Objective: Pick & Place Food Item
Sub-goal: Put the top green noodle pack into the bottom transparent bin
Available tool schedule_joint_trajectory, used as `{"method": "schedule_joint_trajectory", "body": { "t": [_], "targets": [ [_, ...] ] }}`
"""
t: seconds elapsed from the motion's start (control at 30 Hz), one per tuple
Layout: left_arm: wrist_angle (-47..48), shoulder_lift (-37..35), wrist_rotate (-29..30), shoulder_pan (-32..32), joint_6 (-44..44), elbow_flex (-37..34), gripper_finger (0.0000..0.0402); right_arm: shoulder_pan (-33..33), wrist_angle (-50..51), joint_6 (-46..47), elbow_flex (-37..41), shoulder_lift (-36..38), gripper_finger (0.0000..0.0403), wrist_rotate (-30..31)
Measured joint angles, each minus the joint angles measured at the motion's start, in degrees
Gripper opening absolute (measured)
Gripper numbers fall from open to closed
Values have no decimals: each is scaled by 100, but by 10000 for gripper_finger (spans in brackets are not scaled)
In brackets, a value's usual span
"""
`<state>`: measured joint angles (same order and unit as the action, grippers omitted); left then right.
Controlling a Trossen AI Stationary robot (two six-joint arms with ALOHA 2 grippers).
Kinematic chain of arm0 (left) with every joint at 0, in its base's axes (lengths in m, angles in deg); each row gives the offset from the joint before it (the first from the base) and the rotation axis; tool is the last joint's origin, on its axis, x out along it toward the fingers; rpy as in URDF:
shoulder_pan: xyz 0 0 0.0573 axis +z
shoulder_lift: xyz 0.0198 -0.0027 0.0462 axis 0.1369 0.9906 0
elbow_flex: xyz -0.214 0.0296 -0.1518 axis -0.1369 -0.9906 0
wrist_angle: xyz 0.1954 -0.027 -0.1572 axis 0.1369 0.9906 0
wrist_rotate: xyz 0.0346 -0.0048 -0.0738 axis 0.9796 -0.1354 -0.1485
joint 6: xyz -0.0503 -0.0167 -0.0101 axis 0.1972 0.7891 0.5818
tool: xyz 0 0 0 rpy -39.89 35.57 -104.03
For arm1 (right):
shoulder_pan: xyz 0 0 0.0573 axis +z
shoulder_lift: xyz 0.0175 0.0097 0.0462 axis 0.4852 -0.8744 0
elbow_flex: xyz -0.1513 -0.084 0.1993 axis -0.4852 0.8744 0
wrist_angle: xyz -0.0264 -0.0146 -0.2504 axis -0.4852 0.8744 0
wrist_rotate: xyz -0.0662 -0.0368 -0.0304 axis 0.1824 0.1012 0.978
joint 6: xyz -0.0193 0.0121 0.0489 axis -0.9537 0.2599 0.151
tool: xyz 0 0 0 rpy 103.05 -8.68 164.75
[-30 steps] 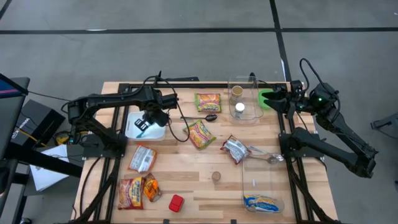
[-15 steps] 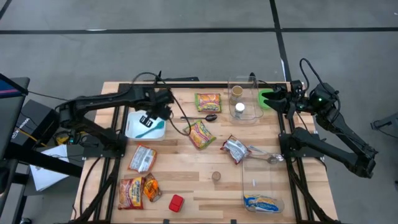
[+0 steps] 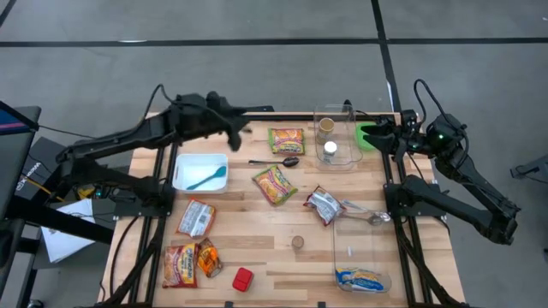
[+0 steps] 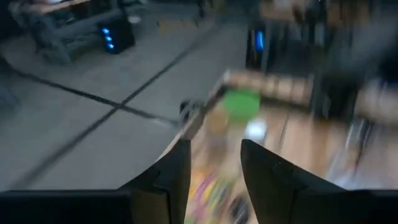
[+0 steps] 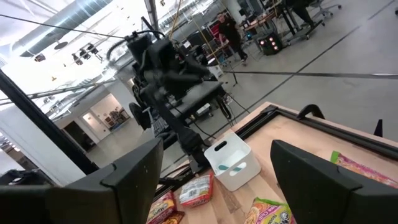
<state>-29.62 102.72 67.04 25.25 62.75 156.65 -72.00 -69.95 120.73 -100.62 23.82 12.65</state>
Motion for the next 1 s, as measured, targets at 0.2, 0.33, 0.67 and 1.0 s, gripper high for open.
{"method": "schedule_joint_trajectory", "body": {
  "t": [0.2, 0.33, 0.67, 1.0],
  "targets": [
    [-577, 663, 215, 182, 2283, 5, 135, -21, -2, 16, 0, 0, 291, -2],
    [-665, 1343, 221, 320, 3109, 0, 145, -33, -27, 54, 0, 0, 291, 0],
    [-984, 2986, 181, 445, 4937, -4, 155, -33, -44, 60, 0, 0, 291, -11],
    [-1054, 3773, 5, 316, 5777, -2, 155, -33, -33, 58, 0, 0, 291, -50]
  ]
}}
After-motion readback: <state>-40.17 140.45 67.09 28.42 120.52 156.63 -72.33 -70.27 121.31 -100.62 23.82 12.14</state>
